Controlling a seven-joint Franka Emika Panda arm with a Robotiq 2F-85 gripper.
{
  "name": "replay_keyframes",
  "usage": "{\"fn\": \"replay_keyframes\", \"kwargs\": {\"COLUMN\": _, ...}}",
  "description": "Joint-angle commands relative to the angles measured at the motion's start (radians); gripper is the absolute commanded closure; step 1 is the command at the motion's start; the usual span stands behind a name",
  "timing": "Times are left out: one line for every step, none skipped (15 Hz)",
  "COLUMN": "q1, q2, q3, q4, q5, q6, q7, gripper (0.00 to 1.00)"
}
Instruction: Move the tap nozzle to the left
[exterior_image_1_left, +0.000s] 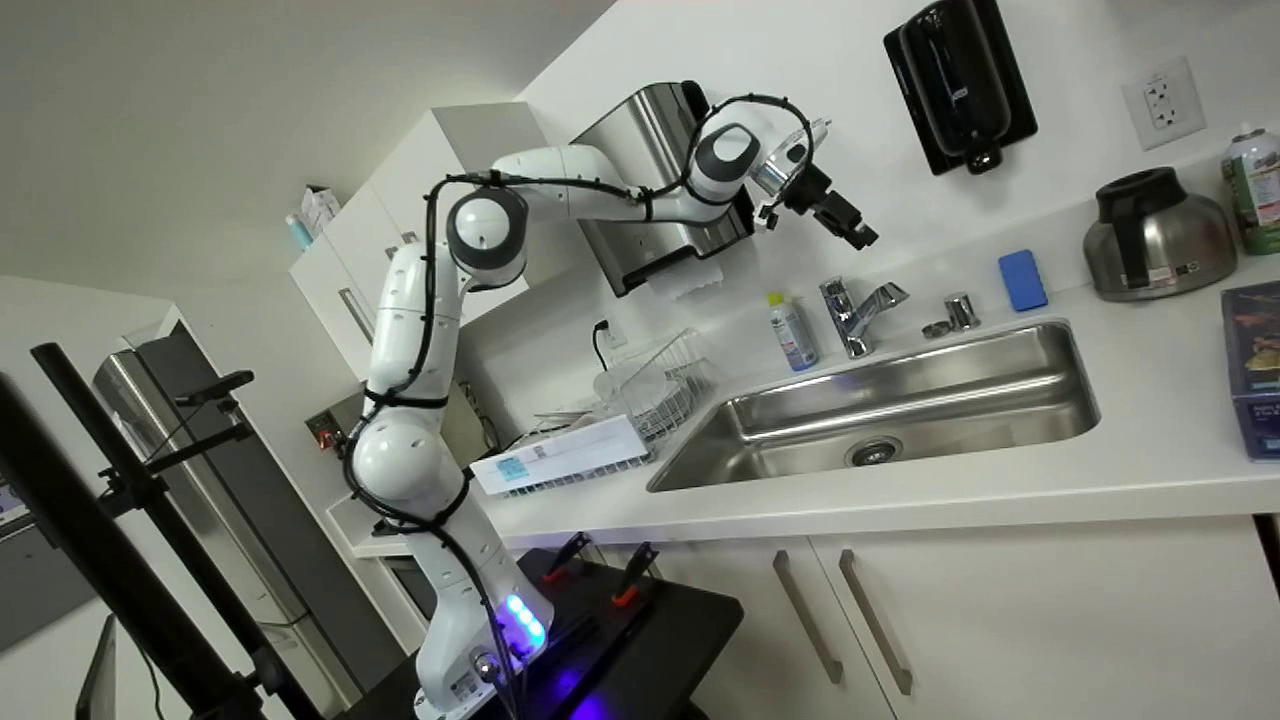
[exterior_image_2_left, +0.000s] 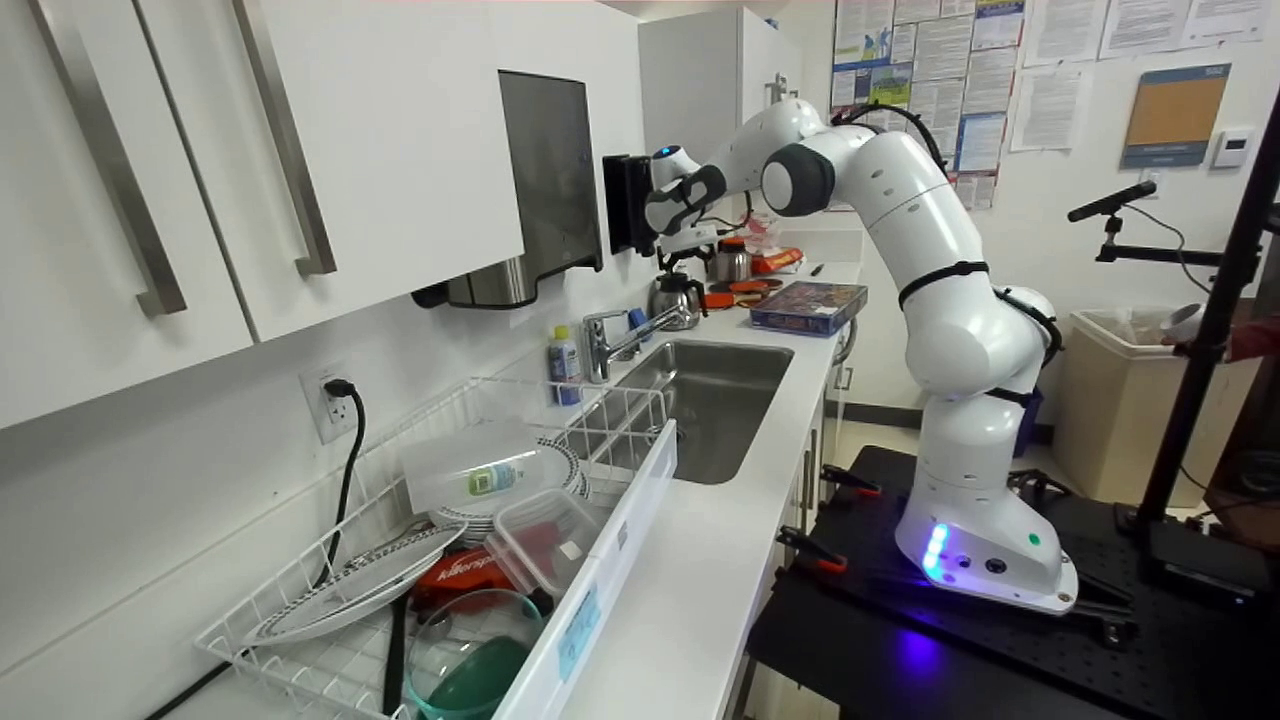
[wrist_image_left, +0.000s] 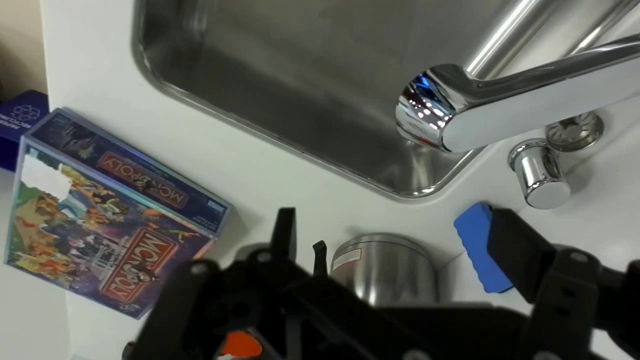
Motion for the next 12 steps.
{"fn": "replay_keyframes", "kwargs": {"q1": -0.006, "q2": 0.125, "q3": -0.015, "q4": 0.162, "q5": 0.045, "q6": -0.013, "q7": -0.042, "gripper": 0.34}}
{"fn": "replay_keyframes", "kwargs": {"q1": -0.006, "q2": 0.149, "q3": -0.018, "q4": 0.189, "q5": 0.047, "q6": -0.016, "q7": -0.039, "gripper": 0.41}}
{"fn": "replay_keyframes", "kwargs": {"q1": -0.008, "q2": 0.171, "q3": -0.019, "q4": 0.216, "q5": 0.05, "q6": -0.019, "q7": -0.04, "gripper": 0.49}}
{"fn": "replay_keyframes", "kwargs": {"q1": -0.011, "q2": 0.192, "q3": -0.02, "q4": 0.24, "q5": 0.054, "q6": -0.022, "q7": -0.042, "gripper": 0.58}}
{"fn": "replay_keyframes", "kwargs": {"q1": -0.013, "q2": 0.211, "q3": -0.02, "q4": 0.263, "q5": 0.058, "q6": -0.026, "q7": -0.045, "gripper": 0.64}}
{"fn": "replay_keyframes", "kwargs": {"q1": -0.016, "q2": 0.228, "q3": -0.018, "q4": 0.286, "q5": 0.061, "q6": -0.031, "q7": -0.048, "gripper": 0.73}}
{"fn": "replay_keyframes", "kwargs": {"q1": -0.019, "q2": 0.243, "q3": -0.015, "q4": 0.305, "q5": 0.066, "q6": -0.036, "q7": -0.055, "gripper": 0.8}}
{"fn": "replay_keyframes", "kwargs": {"q1": -0.032, "q2": 0.249, "q3": 0.009, "q4": 0.312, "q5": 0.051, "q6": -0.037, "q7": -0.055, "gripper": 0.88}}
{"fn": "replay_keyframes", "kwargs": {"q1": -0.033, "q2": 0.263, "q3": 0.009, "q4": 0.326, "q5": 0.051, "q6": -0.039, "q7": -0.056, "gripper": 0.95}}
{"fn": "replay_keyframes", "kwargs": {"q1": -0.034, "q2": 0.275, "q3": 0.01, "q4": 0.338, "q5": 0.05, "q6": -0.04, "q7": -0.058, "gripper": 0.99}}
{"fn": "replay_keyframes", "kwargs": {"q1": -0.036, "q2": 0.286, "q3": 0.013, "q4": 0.347, "q5": 0.051, "q6": -0.039, "q7": -0.063, "gripper": 1.0}}
{"fn": "replay_keyframes", "kwargs": {"q1": -0.038, "q2": 0.297, "q3": 0.015, "q4": 0.356, "q5": 0.053, "q6": -0.039, "q7": -0.069, "gripper": 1.0}}
